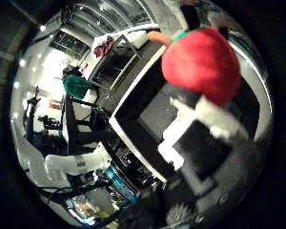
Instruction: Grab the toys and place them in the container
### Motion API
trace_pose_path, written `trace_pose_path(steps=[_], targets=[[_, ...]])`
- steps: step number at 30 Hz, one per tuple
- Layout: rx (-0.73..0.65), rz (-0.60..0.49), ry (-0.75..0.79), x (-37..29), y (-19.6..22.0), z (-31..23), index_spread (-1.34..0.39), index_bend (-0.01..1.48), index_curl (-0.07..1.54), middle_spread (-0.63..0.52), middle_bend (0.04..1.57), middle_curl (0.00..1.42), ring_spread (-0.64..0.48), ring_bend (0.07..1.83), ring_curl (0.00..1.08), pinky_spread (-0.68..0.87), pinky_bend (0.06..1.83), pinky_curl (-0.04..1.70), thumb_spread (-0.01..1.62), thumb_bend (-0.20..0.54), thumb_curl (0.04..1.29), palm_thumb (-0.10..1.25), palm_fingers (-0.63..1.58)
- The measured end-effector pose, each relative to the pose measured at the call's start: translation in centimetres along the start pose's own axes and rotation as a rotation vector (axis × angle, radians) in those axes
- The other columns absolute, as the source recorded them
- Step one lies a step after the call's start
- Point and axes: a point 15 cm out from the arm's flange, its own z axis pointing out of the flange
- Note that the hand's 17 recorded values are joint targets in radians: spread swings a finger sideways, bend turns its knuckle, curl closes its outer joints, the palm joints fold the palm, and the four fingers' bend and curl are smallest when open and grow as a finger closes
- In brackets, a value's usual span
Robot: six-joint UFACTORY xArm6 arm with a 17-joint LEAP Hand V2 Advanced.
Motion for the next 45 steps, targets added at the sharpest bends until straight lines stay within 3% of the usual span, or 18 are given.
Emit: trace_pose_path(steps=[2,5,15,20,26,34,45], targets=[[-0.030,-0.028,0.000,0.1,-0.2,0.3,-0.54,0.21,0.47,-0.02,0.31,0.33,0.13,0.42,0.22,0.31,0.69,0.27,0.91,-0.050,0.37,0.69,-0.09],[-0.068,-0.051,0.005,0.3,0.4,0.7,-0.51,0.13,0.39,0.03,0.25,0.32,0.17,0.36,0.21,0.38,0.61,0.25,0.90,-0.052,0.34,0.60,-0.09],[-0.059,-0.006,0.075,7.7,2.1,-1.2,-0.45,0.14,0.26,0.06,0.20,0.32,0.18,0.30,0.23,0.41,0.51,0.24,0.89,-0.031,0.32,0.53,-0.03],[-0.083,0.078,0.202,18.5,6.6,-3.3,-0.43,0.14,0.24,0.04,0.20,0.32,0.15,0.31,0.25,0.39,0.50,0.26,0.90,-0.028,0.32,0.54,0.00],[-0.172,0.079,0.381,30.3,15.1,-5.1,-0.42,0.15,0.24,0.03,0.21,0.33,0.14,0.30,0.25,0.37,0.47,0.27,0.90,-0.026,0.33,0.59,0.01],[-0.255,0.193,0.460,41.3,25.5,-4.5,-0.41,0.15,0.24,0.01,0.23,0.34,0.11,0.29,0.26,0.35,0.42,0.28,0.90,-0.030,0.33,0.61,0.04],[-0.303,0.259,0.484,49.9,26.7,-1.1,-0.40,0.14,0.23,0.04,0.20,0.33,0.13,0.29,0.27,0.35,0.43,0.30,0.89,-0.032,0.33,0.62,0.01]])
